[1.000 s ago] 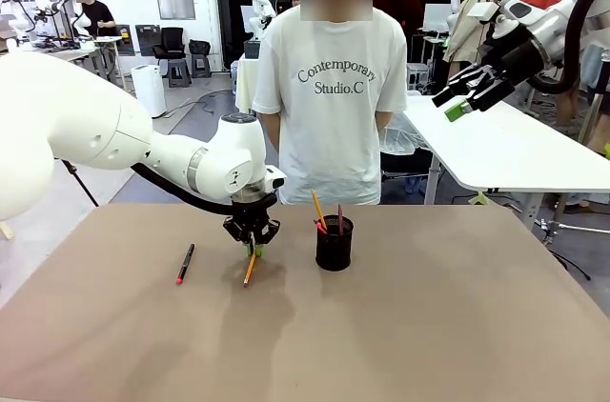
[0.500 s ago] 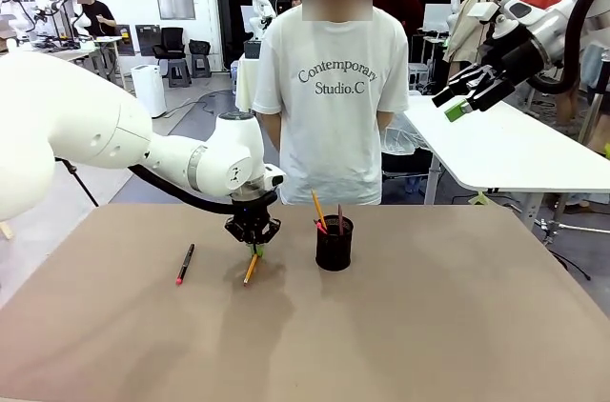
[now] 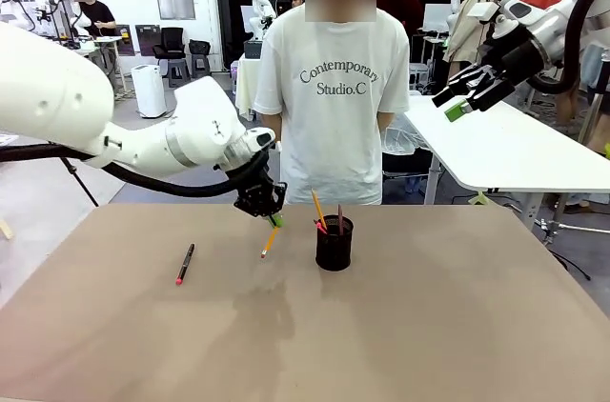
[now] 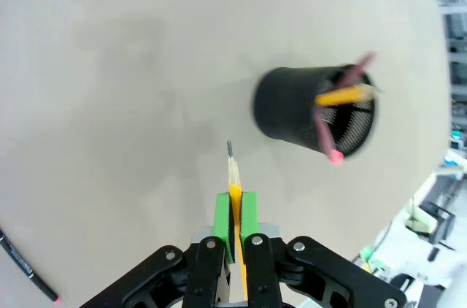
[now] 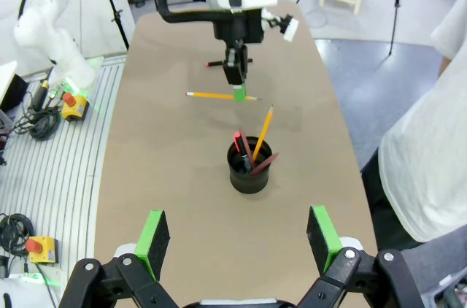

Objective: Place the pens into the pen holder.
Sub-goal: Pick up a writing instrument from the table and place it into the Pen holder.

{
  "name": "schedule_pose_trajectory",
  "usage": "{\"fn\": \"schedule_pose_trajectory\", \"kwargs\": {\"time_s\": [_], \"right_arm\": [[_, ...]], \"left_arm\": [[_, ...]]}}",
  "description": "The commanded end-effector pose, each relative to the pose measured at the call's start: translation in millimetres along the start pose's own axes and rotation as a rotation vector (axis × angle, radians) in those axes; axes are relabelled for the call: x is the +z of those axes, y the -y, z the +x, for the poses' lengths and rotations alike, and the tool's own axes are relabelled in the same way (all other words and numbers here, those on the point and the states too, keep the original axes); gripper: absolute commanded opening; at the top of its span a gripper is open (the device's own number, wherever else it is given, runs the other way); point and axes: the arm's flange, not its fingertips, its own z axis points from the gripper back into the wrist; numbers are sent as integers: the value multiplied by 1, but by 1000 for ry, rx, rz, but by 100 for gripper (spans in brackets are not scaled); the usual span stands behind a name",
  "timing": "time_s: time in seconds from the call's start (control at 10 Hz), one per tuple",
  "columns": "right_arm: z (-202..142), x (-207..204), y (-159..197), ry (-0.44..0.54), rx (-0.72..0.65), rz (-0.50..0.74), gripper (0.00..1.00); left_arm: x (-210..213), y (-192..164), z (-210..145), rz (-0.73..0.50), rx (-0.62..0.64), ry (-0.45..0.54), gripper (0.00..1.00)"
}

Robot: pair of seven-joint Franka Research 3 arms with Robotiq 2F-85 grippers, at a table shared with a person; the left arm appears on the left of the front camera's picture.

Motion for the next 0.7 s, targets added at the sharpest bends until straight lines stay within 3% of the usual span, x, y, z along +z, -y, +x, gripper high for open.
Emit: {"fn": "schedule_pose_trajectory", "kwargs": {"time_s": [0.0, 0.2, 0.6], "right_arm": [[3, 0, -1, 0, 3, 0, 100], [3, 0, -1, 0, 3, 0, 100], [3, 0, -1, 0, 3, 0, 100]], "left_arm": [[24, -3, -30, -151, -123, 4, 0], [42, 13, -37, -315, -390, 102, 0], [69, 28, -48, -530, -684, 307, 0]]}}
